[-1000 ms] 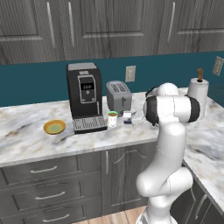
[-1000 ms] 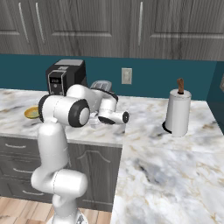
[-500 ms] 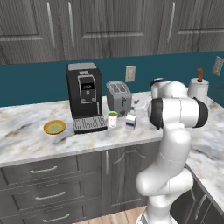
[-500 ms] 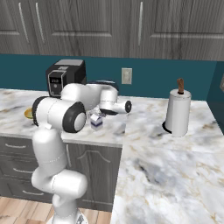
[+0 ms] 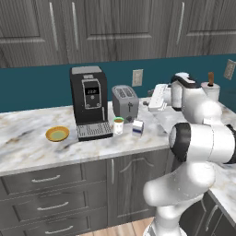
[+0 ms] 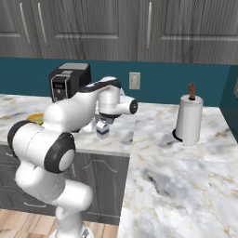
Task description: Take a sugar cube from the saucer and place it inside the coffee. Then, grab milk from the fridge and place it next to the coffee on the counter to sweeten the coffee.
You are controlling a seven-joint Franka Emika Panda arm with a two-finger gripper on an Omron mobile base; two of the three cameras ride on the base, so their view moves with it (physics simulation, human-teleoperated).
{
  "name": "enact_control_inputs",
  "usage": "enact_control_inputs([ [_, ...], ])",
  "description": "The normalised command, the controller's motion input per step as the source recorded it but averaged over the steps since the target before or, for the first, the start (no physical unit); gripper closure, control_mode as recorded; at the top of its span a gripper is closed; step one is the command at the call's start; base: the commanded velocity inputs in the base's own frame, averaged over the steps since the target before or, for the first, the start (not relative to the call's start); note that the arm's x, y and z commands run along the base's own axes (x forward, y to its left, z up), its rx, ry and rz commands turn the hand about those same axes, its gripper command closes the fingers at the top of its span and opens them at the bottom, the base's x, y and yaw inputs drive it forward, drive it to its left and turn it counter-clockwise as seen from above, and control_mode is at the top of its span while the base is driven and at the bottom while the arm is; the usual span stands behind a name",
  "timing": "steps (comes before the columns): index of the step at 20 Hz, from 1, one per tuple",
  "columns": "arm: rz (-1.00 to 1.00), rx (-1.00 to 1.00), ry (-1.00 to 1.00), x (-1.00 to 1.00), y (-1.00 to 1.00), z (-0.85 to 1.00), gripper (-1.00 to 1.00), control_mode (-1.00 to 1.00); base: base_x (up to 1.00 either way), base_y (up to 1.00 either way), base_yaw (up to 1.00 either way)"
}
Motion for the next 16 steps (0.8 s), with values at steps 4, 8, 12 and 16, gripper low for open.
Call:
enact_control_inputs([
  [4,0.00,-0.33,-0.55,-1.00,0.41,0.98,-1.00,-1.00,0.00,0.00,0.00],
  [8,0.00,-0.41,-0.78,-1.00,0.27,0.67,-1.00,-1.00,0.00,0.00,0.00],
  [12,0.00,-0.32,-0.73,-0.75,0.30,0.27,-1.00,-1.00,0.00,0.00,0.00],
  [16,0.00,0.00,0.04,0.04,0.00,-0.02,-1.00,-1.00,0.00,0.00,0.00],
])
